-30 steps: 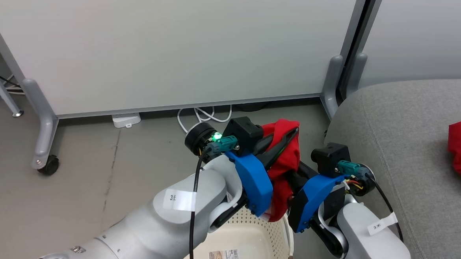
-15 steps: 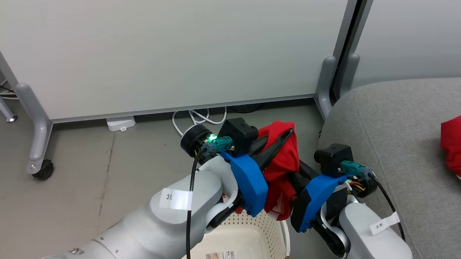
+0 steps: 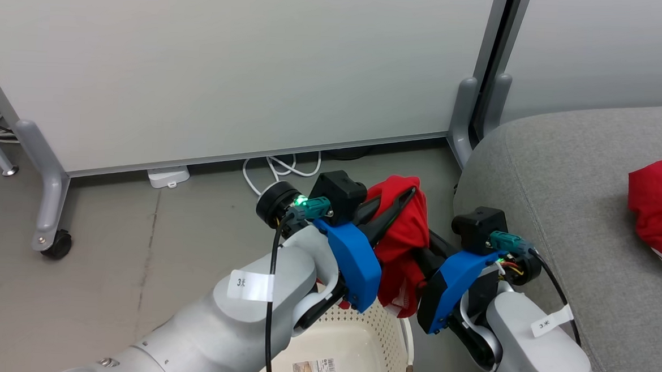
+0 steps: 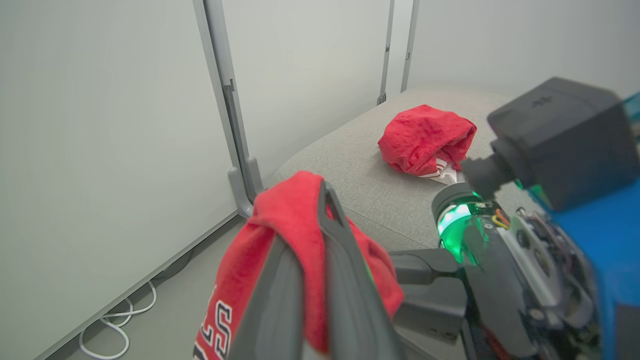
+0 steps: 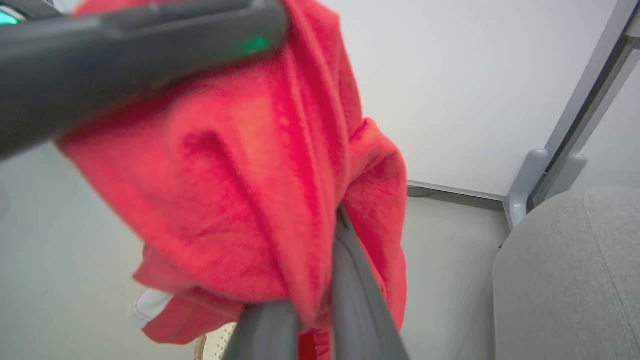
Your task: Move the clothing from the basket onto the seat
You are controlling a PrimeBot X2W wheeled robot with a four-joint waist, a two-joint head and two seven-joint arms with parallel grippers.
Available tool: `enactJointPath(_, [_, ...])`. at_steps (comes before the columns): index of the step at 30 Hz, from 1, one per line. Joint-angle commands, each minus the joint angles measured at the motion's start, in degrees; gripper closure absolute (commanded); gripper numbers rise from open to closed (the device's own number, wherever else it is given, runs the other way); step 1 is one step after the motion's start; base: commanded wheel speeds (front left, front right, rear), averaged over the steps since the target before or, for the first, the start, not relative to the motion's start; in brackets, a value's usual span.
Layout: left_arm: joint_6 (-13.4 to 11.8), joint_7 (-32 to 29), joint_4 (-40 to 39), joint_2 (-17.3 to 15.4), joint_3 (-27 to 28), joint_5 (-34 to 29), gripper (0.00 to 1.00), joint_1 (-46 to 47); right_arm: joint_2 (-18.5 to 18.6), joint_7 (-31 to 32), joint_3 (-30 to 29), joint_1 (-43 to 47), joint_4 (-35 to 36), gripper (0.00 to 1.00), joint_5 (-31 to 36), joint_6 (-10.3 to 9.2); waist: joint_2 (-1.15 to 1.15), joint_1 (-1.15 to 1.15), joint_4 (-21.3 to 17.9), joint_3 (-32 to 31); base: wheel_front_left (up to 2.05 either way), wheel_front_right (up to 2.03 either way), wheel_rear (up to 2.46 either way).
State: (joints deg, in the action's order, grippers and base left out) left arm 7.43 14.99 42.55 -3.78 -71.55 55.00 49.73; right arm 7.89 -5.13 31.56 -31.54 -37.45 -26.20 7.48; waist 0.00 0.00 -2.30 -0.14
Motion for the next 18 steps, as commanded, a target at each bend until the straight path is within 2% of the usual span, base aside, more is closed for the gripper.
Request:
enactJointPath(1, [0.05,0.29,0.26,-0.44,-0.12,0.29,1.0,-0.38,-0.11,-0.43,-0.01,-0.8,-0.24,1.0,-0.18,0.03,0.0,0.0,-0.09,0.04,0.0,0.0,0.0])
enactJointPath(10, [0.05,0.29,0.76,-0.35,-0.58,0.84,1.0,-0.59,0.02,-0.72,0.19,-1.16,-0.91,1.0,-0.56,0.02,0.0,0.0,-0.16,-0.02,0.0,0.0,0.0])
enactJointPath(11, [0.05,0.29,0.82,-0.33,-0.62,0.93,0.85,-0.53,0.05,-0.77,0.16,-1.21,-0.99,1.0,-0.59,0.03,0.0,0.0,-0.14,-0.01,0.0,0.0,0.0])
enactJointPath(12, [0.05,0.29,0.85,-0.31,-0.64,0.99,0.54,-0.46,0.06,-0.83,0.13,-1.24,-1.06,1.0,-0.63,0.03,0.0,0.0,-0.12,0.0,0.0,0.0,0.0])
enactJointPath(13, [0.05,0.28,0.84,-0.29,-0.67,1.08,0.07,-0.38,0.08,-0.88,0.12,-1.25,-1.12,1.0,-0.62,0.03,0.0,0.0,-0.1,0.01,0.0,0.0,0.0])
enactJointPath(14, [0.05,0.28,0.85,-0.27,-0.7,1.18,0.0,-0.34,0.06,-0.91,0.12,-1.26,-1.16,1.0,-0.55,0.03,0.0,0.0,-0.08,0.03,0.0,0.0,0.0])
enactJointPath(18, [0.05,0.28,0.75,-0.26,-0.76,1.28,0.0,-0.23,0.11,-1.02,0.0,-1.34,-1.25,1.0,-0.69,0.03,0.0,0.0,0.06,0.14,0.0,0.0,0.0])
